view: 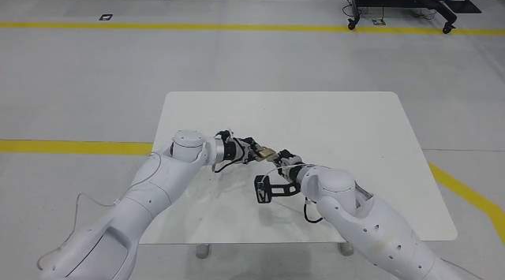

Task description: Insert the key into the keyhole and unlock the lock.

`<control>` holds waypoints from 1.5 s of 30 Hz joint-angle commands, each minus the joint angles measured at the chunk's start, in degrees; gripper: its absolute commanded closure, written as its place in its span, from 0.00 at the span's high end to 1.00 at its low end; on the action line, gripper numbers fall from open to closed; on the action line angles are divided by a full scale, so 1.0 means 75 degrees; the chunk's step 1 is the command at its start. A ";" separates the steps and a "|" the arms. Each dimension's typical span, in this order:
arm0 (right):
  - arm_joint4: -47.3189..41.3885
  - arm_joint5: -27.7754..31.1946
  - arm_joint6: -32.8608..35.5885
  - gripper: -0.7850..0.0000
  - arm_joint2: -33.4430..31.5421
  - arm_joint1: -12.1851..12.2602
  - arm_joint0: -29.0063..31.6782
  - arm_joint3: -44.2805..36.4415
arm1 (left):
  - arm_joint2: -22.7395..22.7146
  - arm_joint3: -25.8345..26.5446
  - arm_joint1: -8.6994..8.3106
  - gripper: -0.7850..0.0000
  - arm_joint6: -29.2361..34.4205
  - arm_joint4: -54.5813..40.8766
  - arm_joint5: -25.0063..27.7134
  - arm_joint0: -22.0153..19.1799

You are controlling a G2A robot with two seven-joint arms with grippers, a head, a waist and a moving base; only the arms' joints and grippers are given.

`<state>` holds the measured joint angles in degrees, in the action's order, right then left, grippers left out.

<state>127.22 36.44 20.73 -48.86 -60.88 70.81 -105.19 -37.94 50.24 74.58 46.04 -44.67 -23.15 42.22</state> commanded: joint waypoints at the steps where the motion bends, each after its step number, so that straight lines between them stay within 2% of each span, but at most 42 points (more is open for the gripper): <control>1: -0.0003 -0.0033 0.0083 0.00 0.0019 -0.0033 -0.0036 0.0055 | -0.0029 0.0008 0.0003 0.00 0.0066 0.0057 0.0025 0.0017; 7: -0.0301 -0.0172 -0.0094 0.00 -0.0193 -0.0056 0.0033 0.0082 | -0.0123 0.0027 0.0012 0.00 0.0235 0.0128 0.0079 0.0061; 8: -0.0381 -0.0174 -0.0234 0.42 -0.0260 -0.0047 0.0069 0.0060 | -0.0151 0.0029 0.0013 0.00 0.0265 0.0118 0.0094 0.0071; 9: -0.0448 -0.0149 -0.0386 1.00 -0.0337 -0.0031 0.0104 0.0048 | -0.0180 0.0028 0.0012 0.00 0.0301 0.0110 0.0110 0.0078; 18: -0.0453 -0.0145 -0.0428 1.00 -0.0367 -0.0025 0.0113 0.0038 | -0.0550 0.0012 -0.0025 0.00 0.0511 -0.0047 0.0268 0.0161; 25: -0.0453 -0.0145 -0.0428 1.00 -0.0367 -0.0025 0.0113 0.0038 | -0.0913 0.0251 -0.0098 0.00 0.0160 0.0035 0.0761 0.0367; 28: -0.0891 -0.0686 -0.1330 1.00 -0.0679 0.0006 0.0281 0.0053 | -0.1057 0.0468 -0.0133 0.00 -0.0082 0.0174 0.1102 0.0501; 31: -0.1475 -0.1331 -0.2515 1.00 -0.1226 0.0081 0.0598 0.0242 | -0.1273 0.0807 -0.0186 0.00 -0.0119 0.0206 0.1757 0.0757; 33: -0.2063 -0.1675 -0.3679 1.00 -0.1620 0.0136 0.0860 0.0445 | -0.1421 0.1006 -0.0232 0.00 -0.0125 0.0280 0.2167 0.0947; 36: -0.2840 -0.1596 -0.5595 1.00 -0.2147 0.0231 0.1113 0.0978 | -0.1608 0.1287 -0.0295 0.00 -0.0126 0.0389 0.2522 0.1199; 39: -0.2840 -0.1596 -0.5595 1.00 -0.2147 0.0231 0.1113 0.0978 | -0.1683 0.1422 -0.0331 0.00 -0.0084 0.0453 0.2306 0.1295; 45: -0.2840 -0.1596 -0.5595 1.00 -0.2147 0.0231 0.1113 0.0978 | -0.1683 0.1422 -0.0331 0.00 -0.0084 0.0453 0.2306 0.1295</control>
<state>105.93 24.46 -21.07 -64.96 -59.15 79.16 -97.86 -50.56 60.90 72.10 45.42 -41.28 -5.87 51.93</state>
